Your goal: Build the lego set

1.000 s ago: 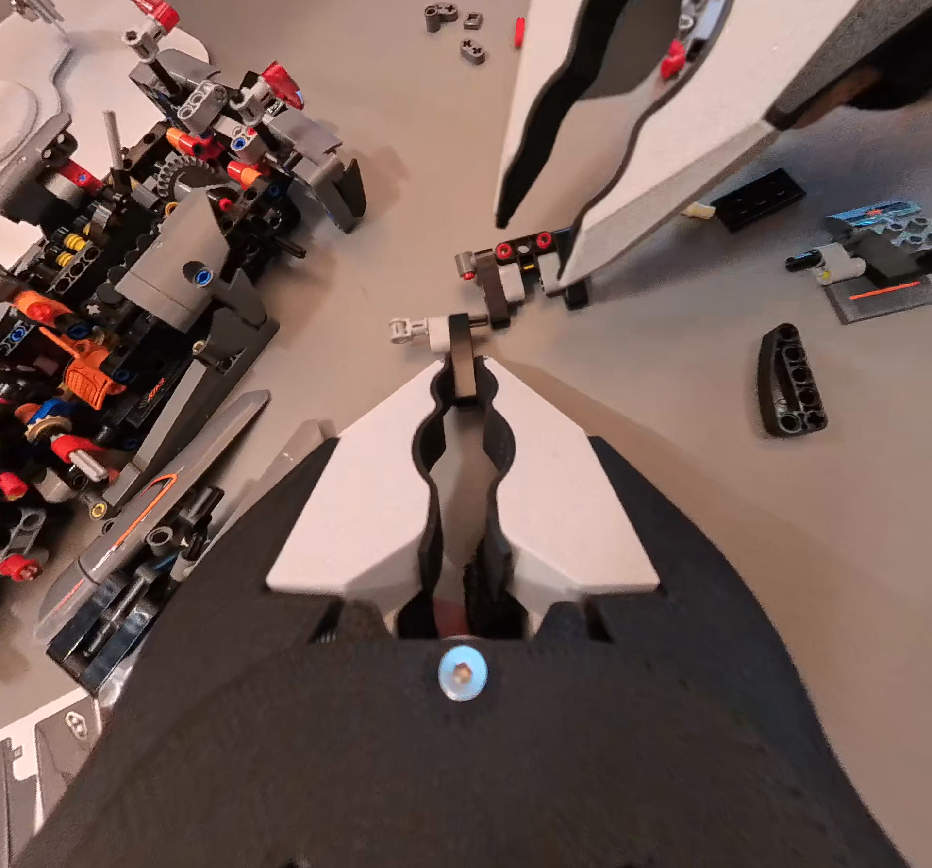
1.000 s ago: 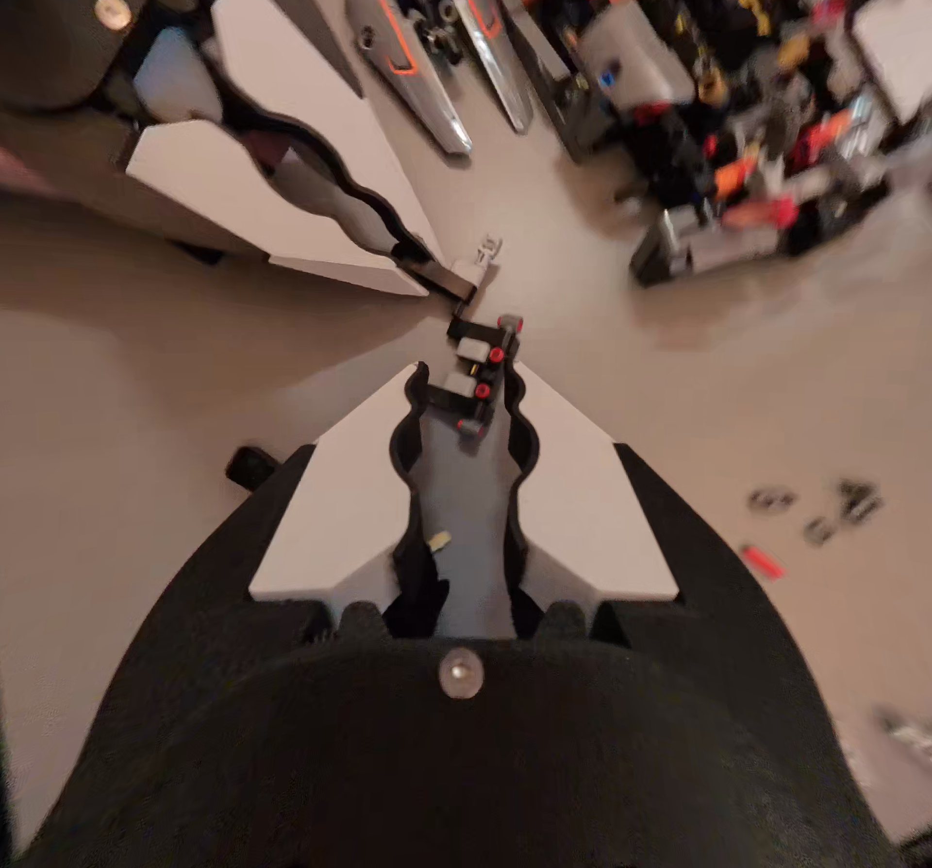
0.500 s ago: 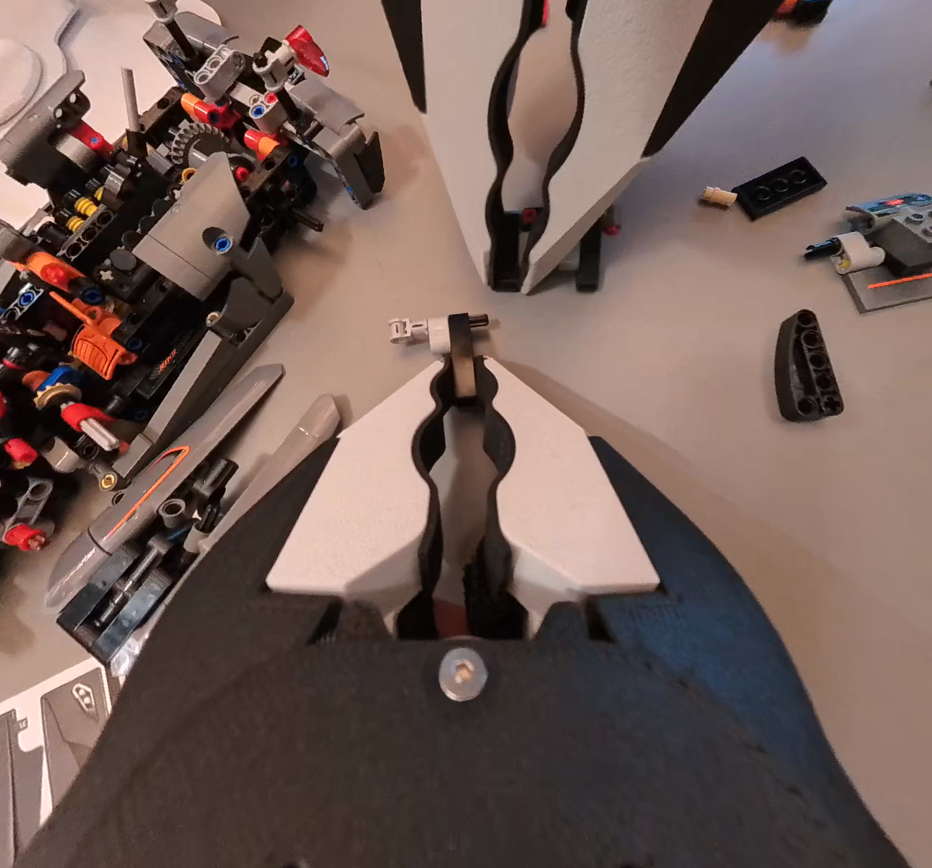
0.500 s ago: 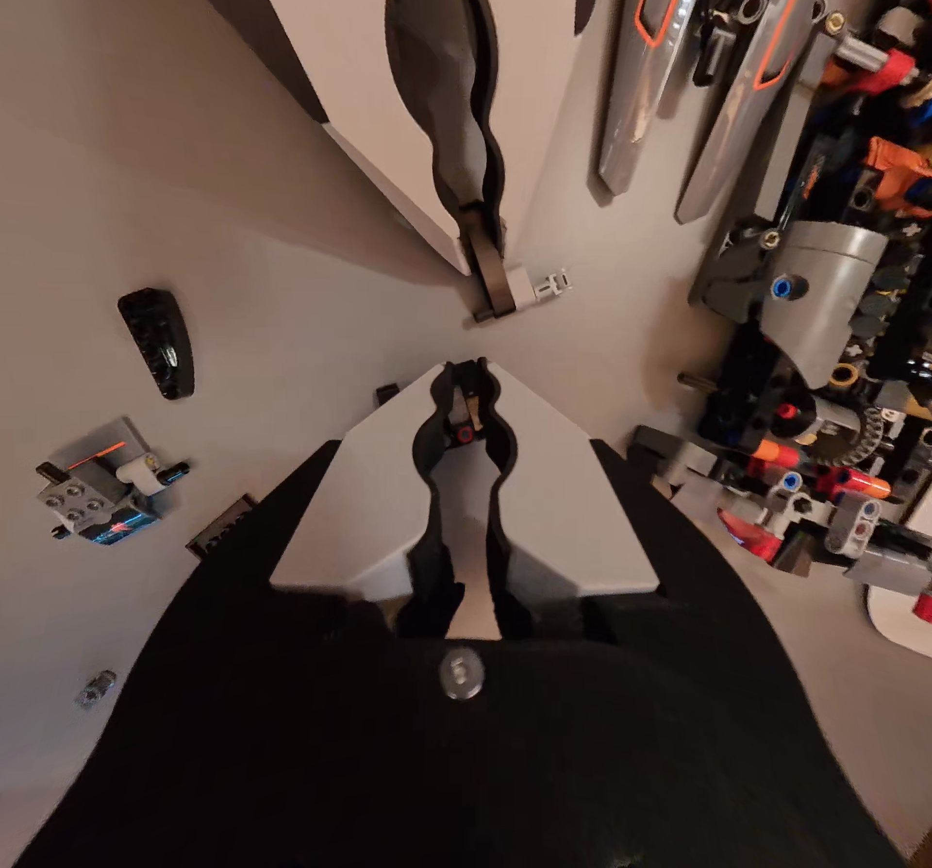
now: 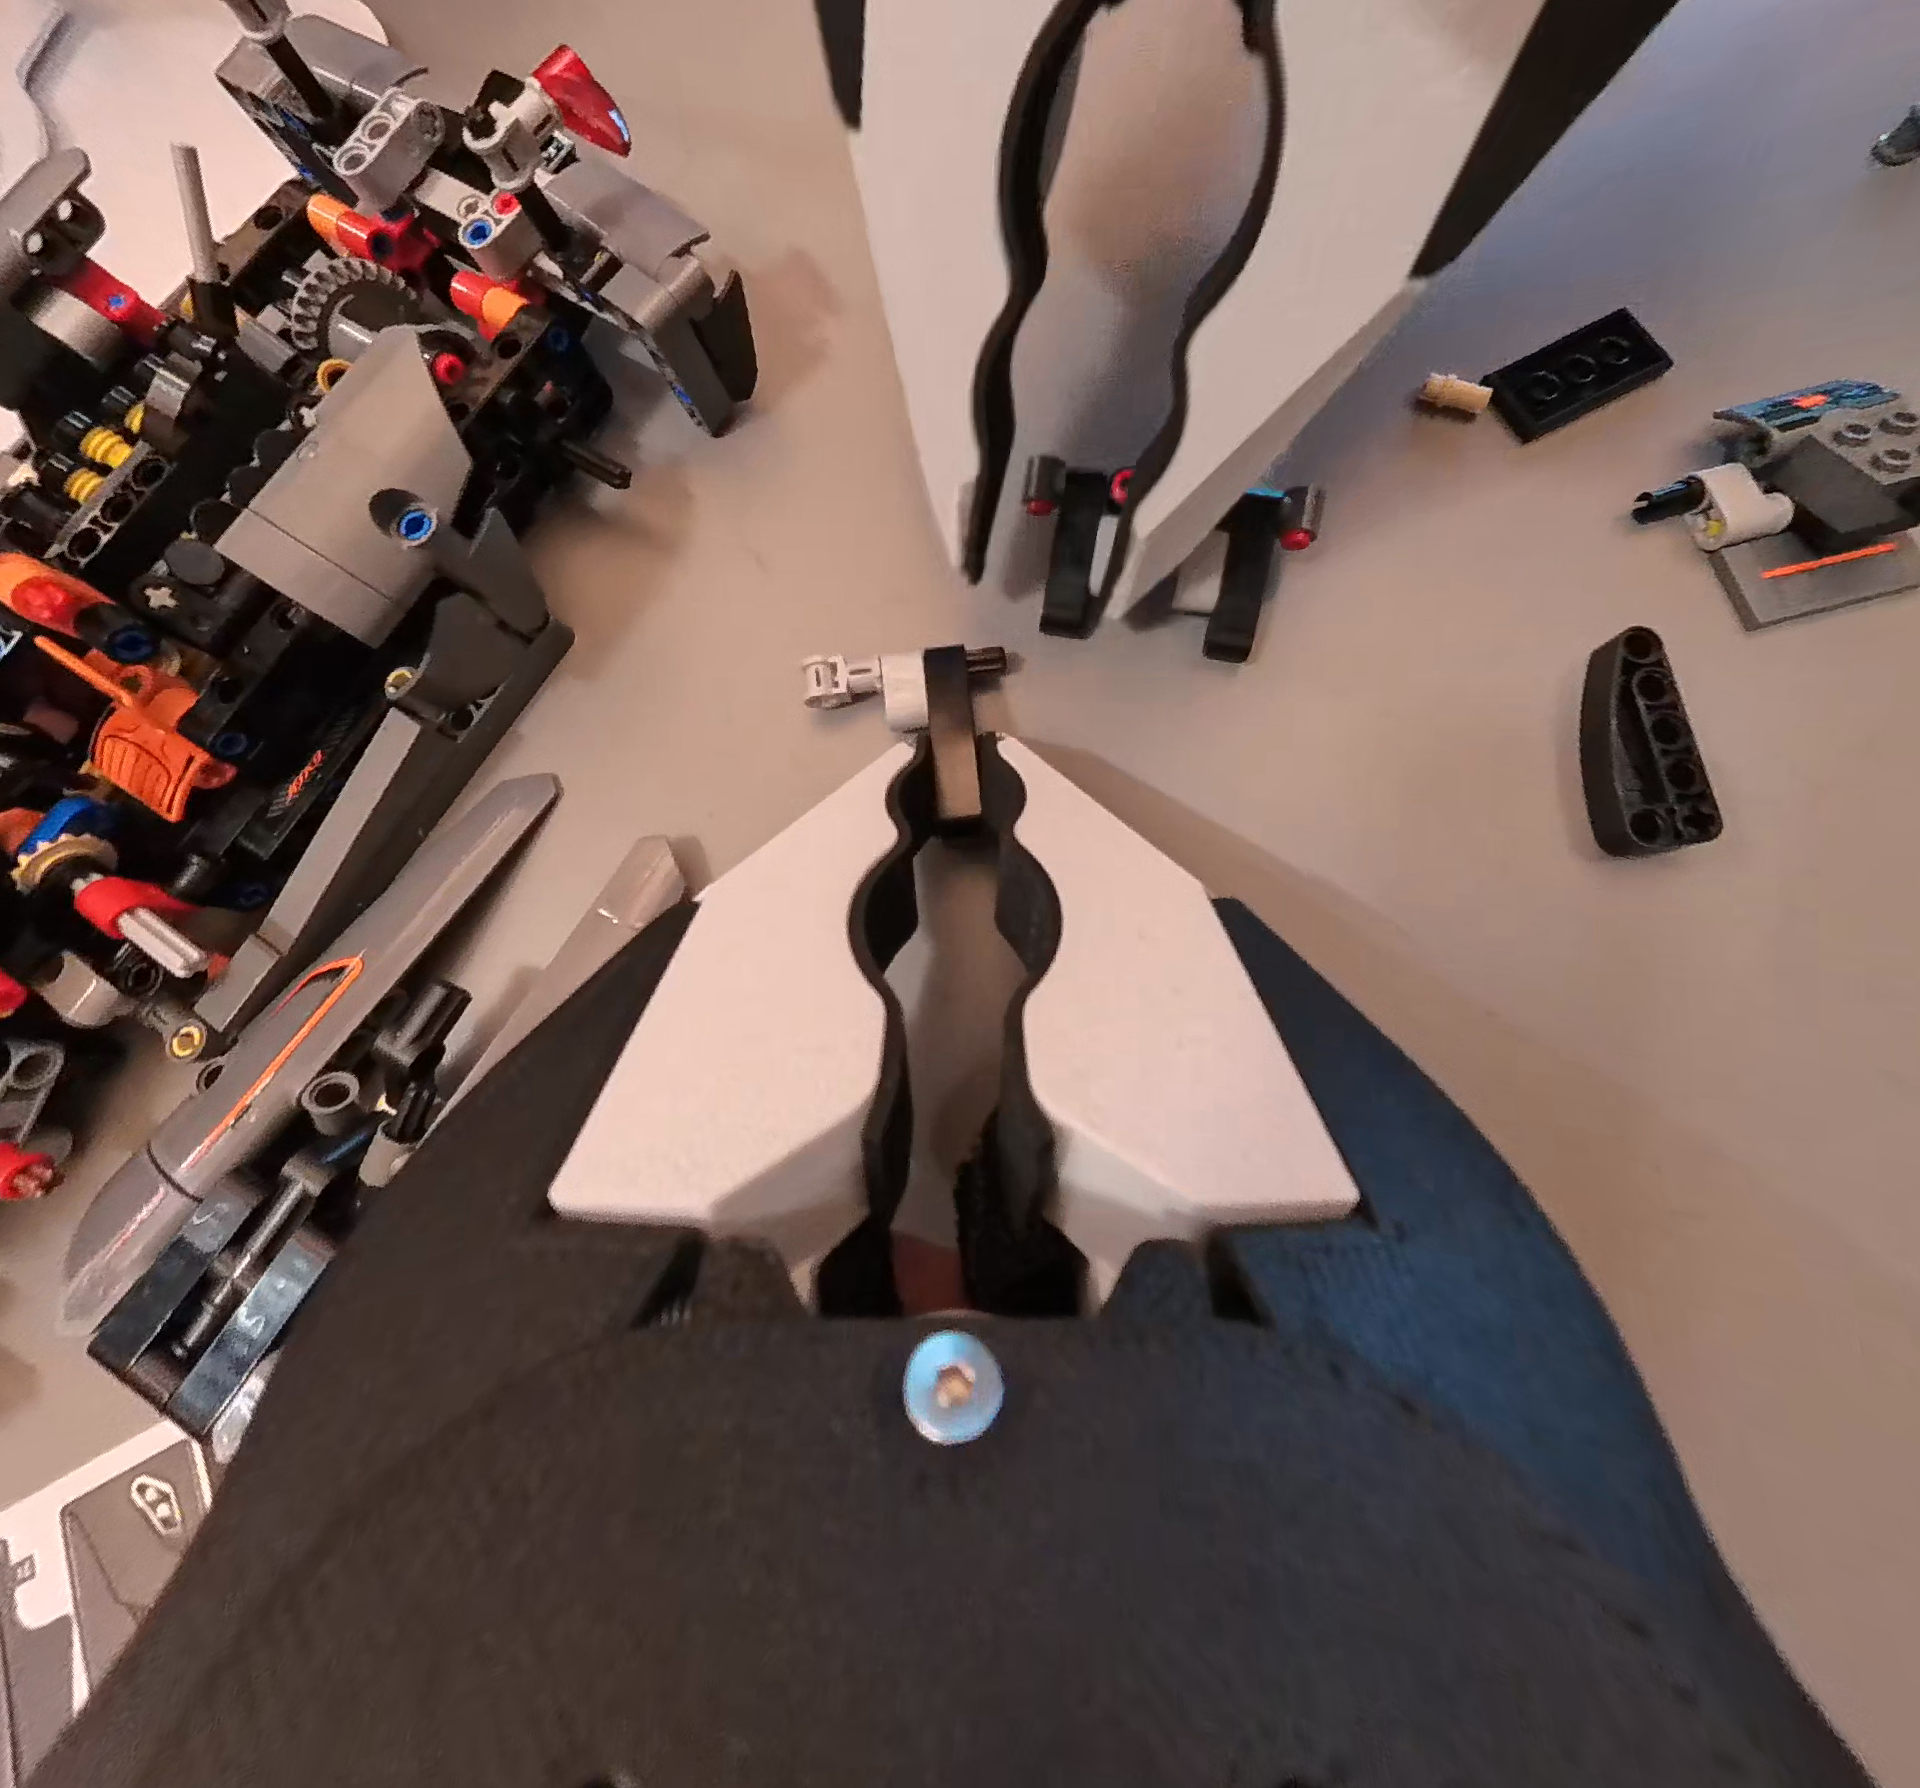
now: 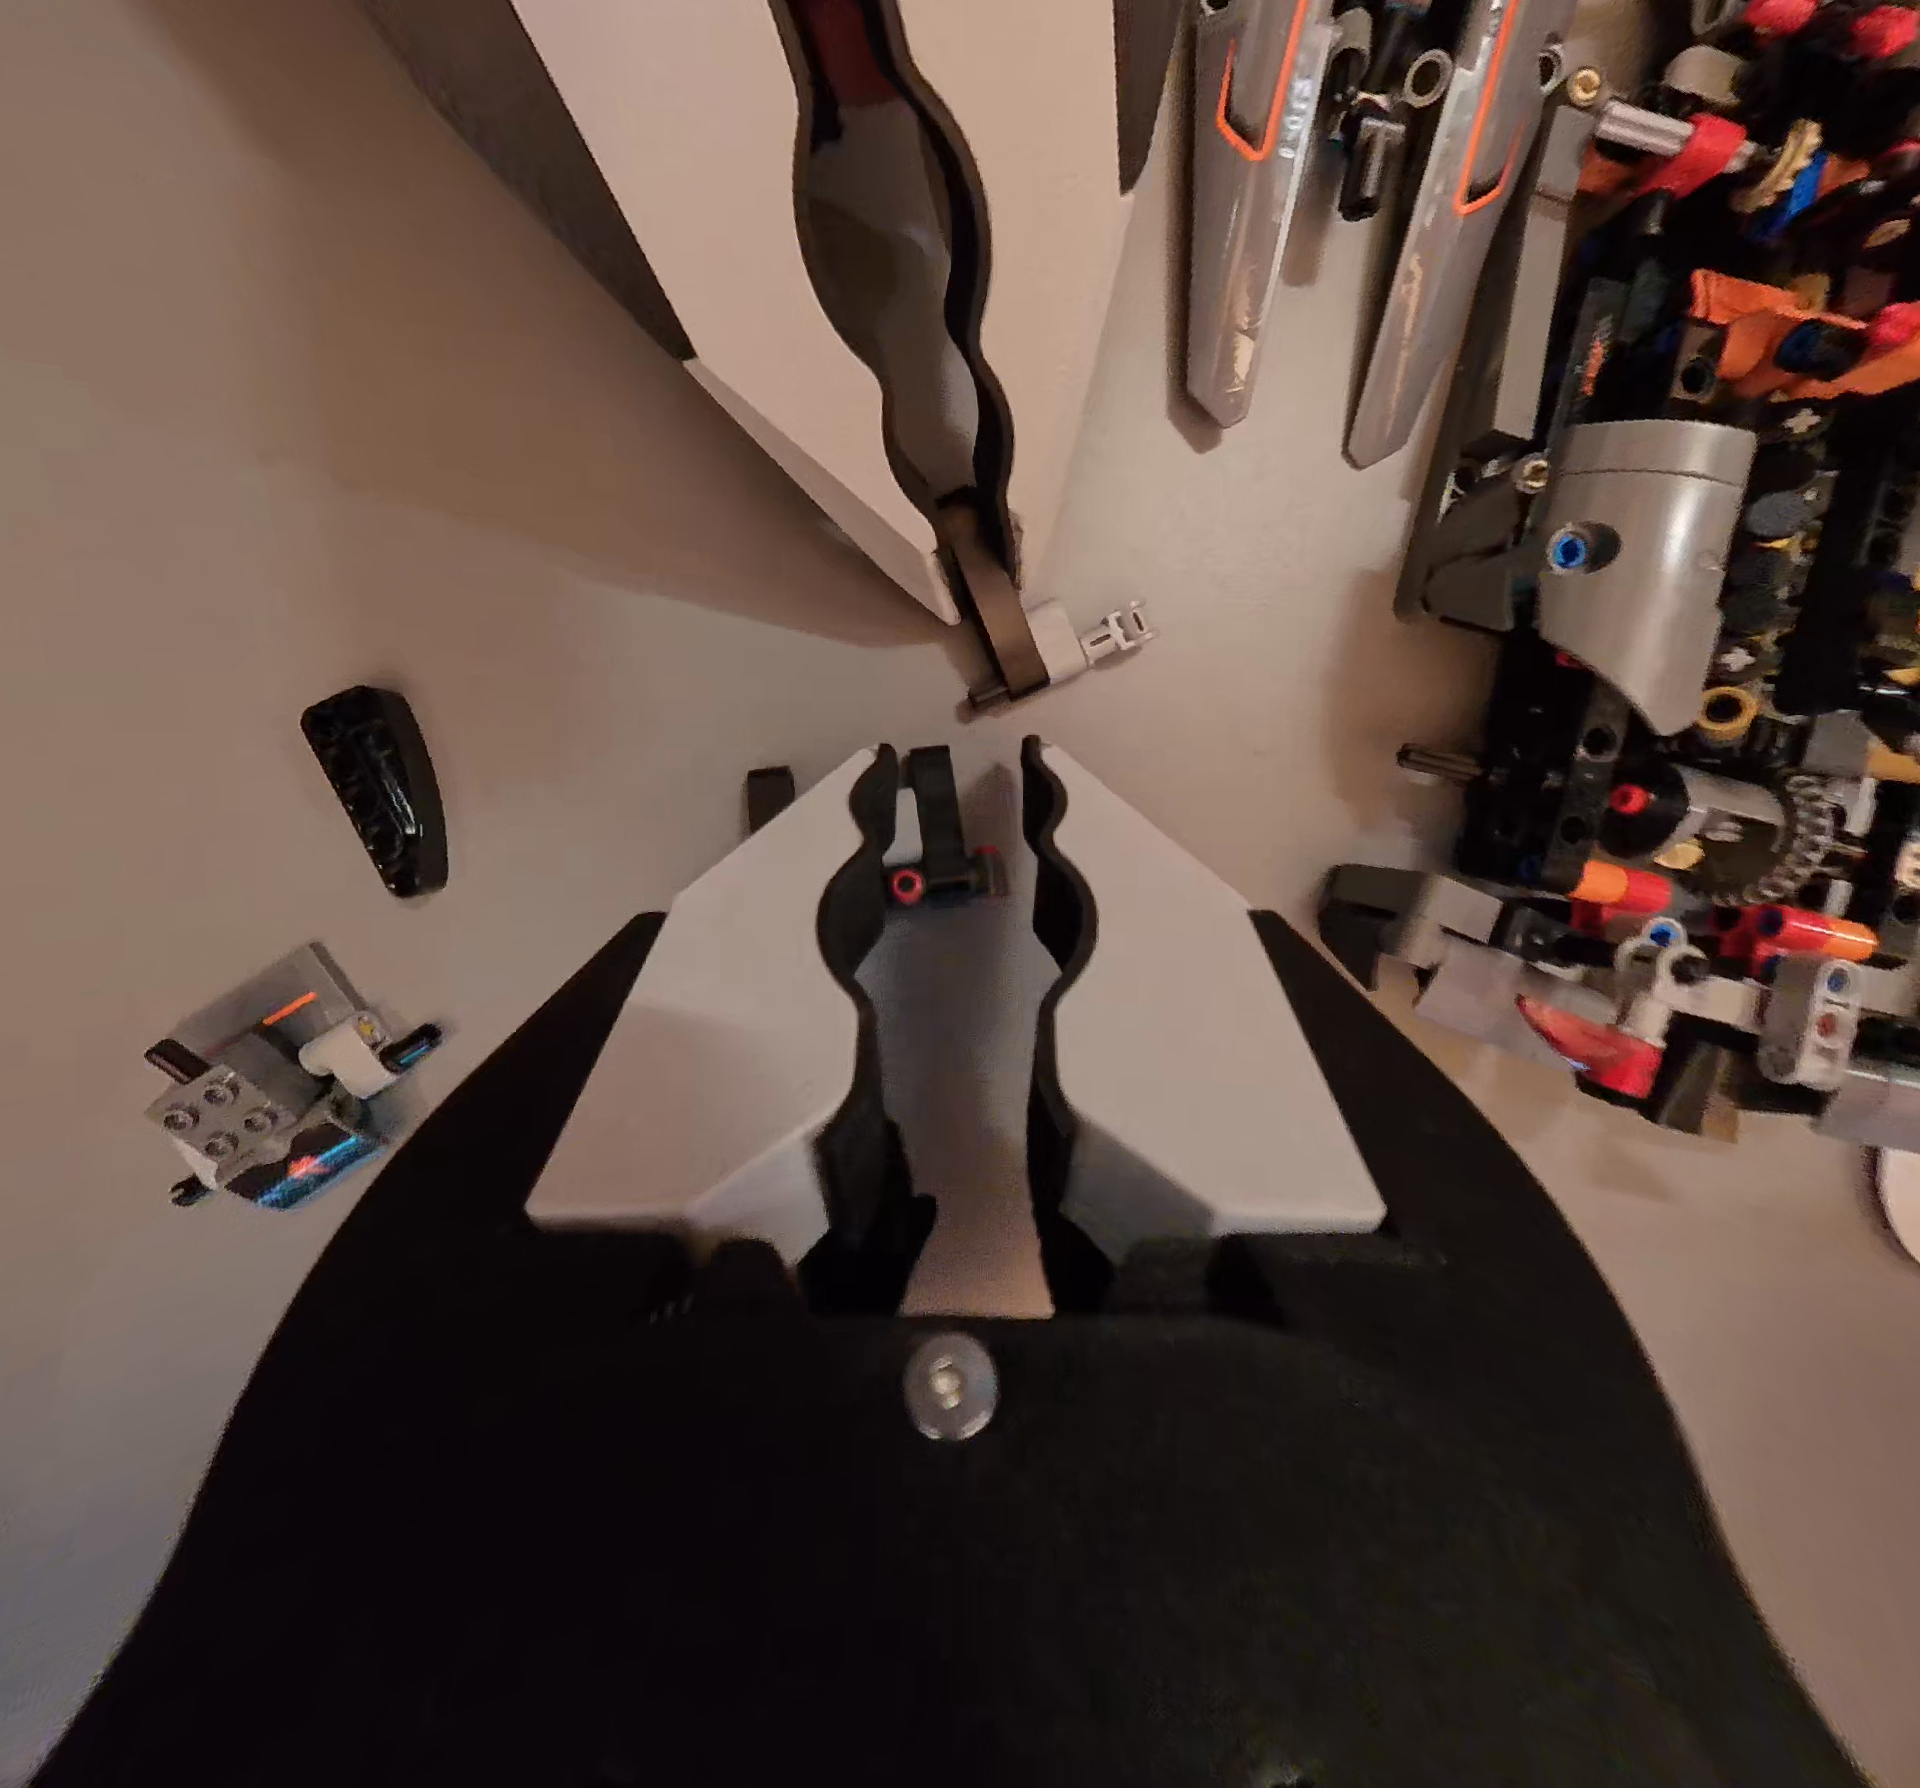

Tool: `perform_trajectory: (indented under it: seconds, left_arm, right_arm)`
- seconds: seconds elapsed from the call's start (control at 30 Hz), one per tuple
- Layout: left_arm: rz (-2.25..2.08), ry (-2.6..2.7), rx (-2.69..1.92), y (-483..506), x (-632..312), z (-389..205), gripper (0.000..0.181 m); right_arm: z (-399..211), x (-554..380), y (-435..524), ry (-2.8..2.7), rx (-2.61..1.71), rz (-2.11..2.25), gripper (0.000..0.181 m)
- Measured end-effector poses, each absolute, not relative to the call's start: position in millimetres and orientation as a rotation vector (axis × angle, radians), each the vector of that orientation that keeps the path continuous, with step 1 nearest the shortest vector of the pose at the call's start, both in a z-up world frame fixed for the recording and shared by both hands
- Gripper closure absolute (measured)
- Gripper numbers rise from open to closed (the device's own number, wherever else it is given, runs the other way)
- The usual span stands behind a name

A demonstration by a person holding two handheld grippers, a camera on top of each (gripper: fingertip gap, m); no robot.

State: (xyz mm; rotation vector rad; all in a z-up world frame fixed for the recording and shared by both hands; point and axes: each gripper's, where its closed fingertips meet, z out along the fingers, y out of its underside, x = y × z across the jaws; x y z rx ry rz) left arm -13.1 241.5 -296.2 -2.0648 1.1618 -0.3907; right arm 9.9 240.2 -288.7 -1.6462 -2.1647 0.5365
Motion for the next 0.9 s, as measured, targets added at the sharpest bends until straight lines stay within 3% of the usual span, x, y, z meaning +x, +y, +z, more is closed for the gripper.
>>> perform_trajectory:
  seconds: [0.07,0.17,0.9]
  left_arm:
    - [-0.393,1.159,-2.064,241.7,-13.2,-295.9,0.175]
    - [-0.402,1.161,-2.065,241.2,-12.9,-295.9,0.175]
    - [-0.411,1.18,-2.064,240.8,-11.8,-296.7,0.175]
  right_arm:
    - [-284.9,16.1,239.0,-2.19,-1.629,0.511,0.163]
    - [-284.7,28.2,238.2,-2.235,-1.655,0.495,0.152]
    - [-289.2,20.9,235.8,-2.265,-1.656,0.553,0.168]
